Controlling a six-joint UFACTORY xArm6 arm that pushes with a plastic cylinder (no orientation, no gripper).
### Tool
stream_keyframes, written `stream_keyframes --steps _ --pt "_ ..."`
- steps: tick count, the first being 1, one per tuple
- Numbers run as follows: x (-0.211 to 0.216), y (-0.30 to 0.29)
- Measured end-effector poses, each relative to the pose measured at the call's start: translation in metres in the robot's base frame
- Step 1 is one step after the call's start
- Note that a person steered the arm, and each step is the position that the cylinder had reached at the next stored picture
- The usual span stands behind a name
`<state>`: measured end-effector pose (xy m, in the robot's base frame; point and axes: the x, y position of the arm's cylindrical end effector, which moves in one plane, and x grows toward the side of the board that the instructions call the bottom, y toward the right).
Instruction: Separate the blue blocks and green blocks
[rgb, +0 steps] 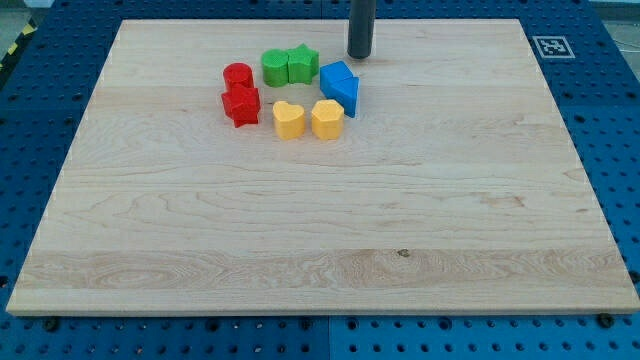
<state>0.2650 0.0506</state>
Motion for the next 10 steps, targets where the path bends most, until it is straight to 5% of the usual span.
stream_keyframes --steps 2,4,7,10 --pt "0.035 -0.017" --pt "0.024 -0.033" --pt "0.07 0.026" --pt "0.025 -0.026"
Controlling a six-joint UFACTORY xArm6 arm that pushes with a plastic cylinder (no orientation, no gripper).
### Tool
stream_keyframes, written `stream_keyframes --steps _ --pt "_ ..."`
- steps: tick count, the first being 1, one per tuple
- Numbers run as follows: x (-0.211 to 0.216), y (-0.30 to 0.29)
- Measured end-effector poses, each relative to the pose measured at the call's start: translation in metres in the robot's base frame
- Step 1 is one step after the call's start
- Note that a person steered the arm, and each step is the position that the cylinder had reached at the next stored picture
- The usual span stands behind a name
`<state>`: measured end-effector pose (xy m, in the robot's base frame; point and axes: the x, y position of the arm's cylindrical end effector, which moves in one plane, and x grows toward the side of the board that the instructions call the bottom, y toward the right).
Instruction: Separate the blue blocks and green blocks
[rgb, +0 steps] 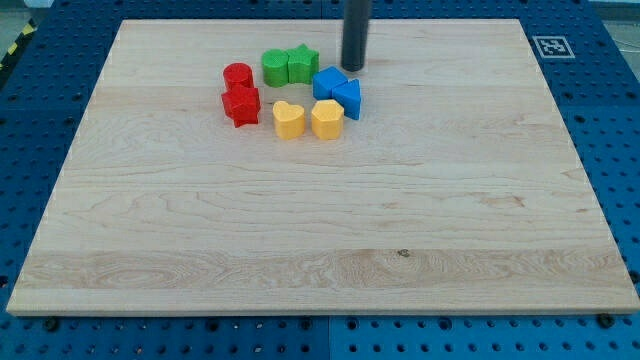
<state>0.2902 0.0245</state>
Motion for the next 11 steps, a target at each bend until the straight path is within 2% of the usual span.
stream_keyframes --steps 2,3,5,8,9,10,11 --pt "0.009 -0.053" --pt "0.026 -0.051" --pt "0.041 -0.006" --pt "0.082 0.002" --pt "0.074 -0.001" --pt "0.046 0.003" --pt "0.045 0.038"
